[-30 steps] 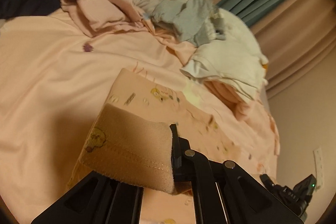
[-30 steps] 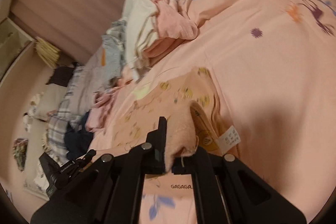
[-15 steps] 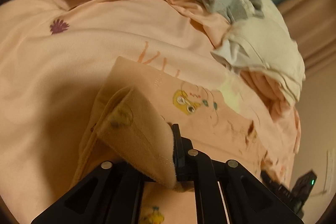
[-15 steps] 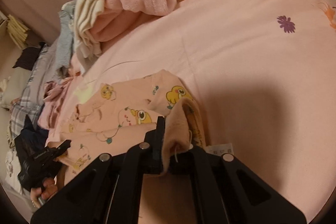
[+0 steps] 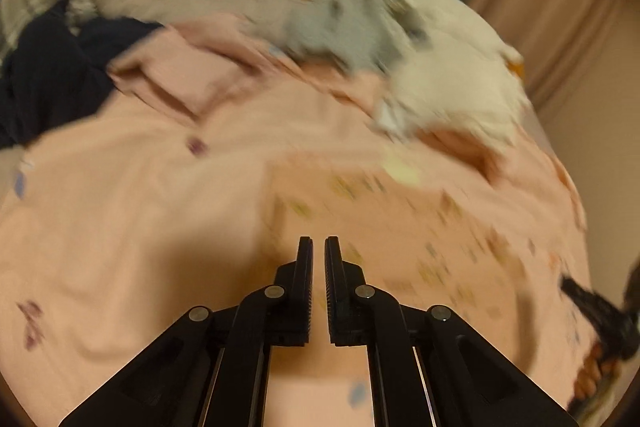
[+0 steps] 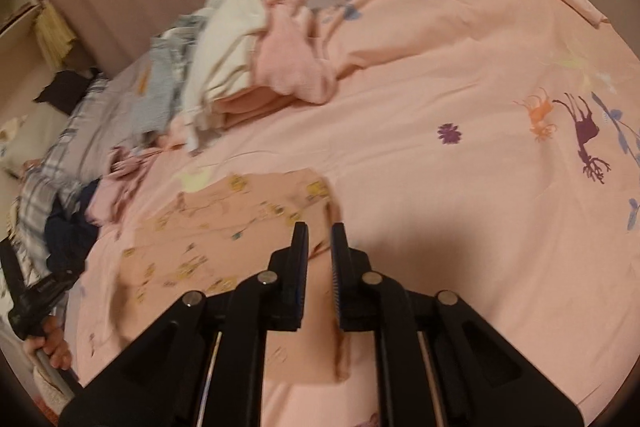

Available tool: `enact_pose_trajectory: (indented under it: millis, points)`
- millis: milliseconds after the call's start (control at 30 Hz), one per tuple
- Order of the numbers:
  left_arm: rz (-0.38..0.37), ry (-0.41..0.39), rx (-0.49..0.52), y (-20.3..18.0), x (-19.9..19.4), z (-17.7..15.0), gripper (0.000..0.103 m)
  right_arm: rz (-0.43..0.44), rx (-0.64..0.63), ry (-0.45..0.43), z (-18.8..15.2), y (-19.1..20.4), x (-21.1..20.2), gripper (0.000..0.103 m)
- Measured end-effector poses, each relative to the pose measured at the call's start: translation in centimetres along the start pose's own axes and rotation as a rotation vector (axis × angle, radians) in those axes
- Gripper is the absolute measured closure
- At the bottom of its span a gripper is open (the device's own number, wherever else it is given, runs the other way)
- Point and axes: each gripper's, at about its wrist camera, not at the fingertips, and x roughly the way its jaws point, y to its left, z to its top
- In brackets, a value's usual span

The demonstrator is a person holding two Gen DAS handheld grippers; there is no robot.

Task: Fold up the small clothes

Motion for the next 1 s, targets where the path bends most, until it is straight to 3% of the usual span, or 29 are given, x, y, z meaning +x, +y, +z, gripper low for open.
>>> enact_pose_trajectory:
  millis: [133, 200, 267, 500, 633, 733, 800, 867, 1000]
  points:
    - [0.052, 0.071, 0.069, -1.6, 4.1, -3.4, 0.102, 0.005, -0.036, 0.072, -3.0, 1.7, 2.9, 0.098]
    - [0.044, 0.152, 0.062, -1.7, 6.9, -4.1, 0.103, 0.030, -0.012, 0.102, -4.3, 2.1, 5.0, 0.099]
    - [0.056, 0.178, 0.043, -2.0, 8.7, -3.8, 0.103, 0.065, 0.005, 0.141, -4.8, 2.6, 7.4, 0.099]
    - [0.069, 0.135, 0.020, -3.0, 11.8, 1.3, 0.103, 0.031, 0.013, 0.170, -1.2, 3.8, 12.5, 0.100]
    - [0.051, 0.072, -0.086, -2.4, 13.7, 5.3, 0.103, 0.020, 0.020, 0.129, 2.3, 3.8, 14.4, 0.100]
    - [0.123, 0.007, -0.129, -1.9, 14.5, 7.7, 0.103, 0.001, 0.040, 0.119, 4.3, 3.6, 15.4, 0.100]
    - [0.150, -0.026, -0.128, -1.7, 14.1, 8.7, 0.103, -0.004, 0.063, 0.111, 4.8, 3.2, 15.3, 0.100]
    - [0.129, -0.053, -0.109, -1.4, 12.6, 8.9, 0.103, 0.038, 0.081, 0.099, 4.6, 2.7, 14.4, 0.098]
    - [0.086, -0.068, -0.030, -0.3, 8.2, 6.7, 0.103, 0.104, 0.105, 0.094, 2.7, 1.2, 10.8, 0.097]
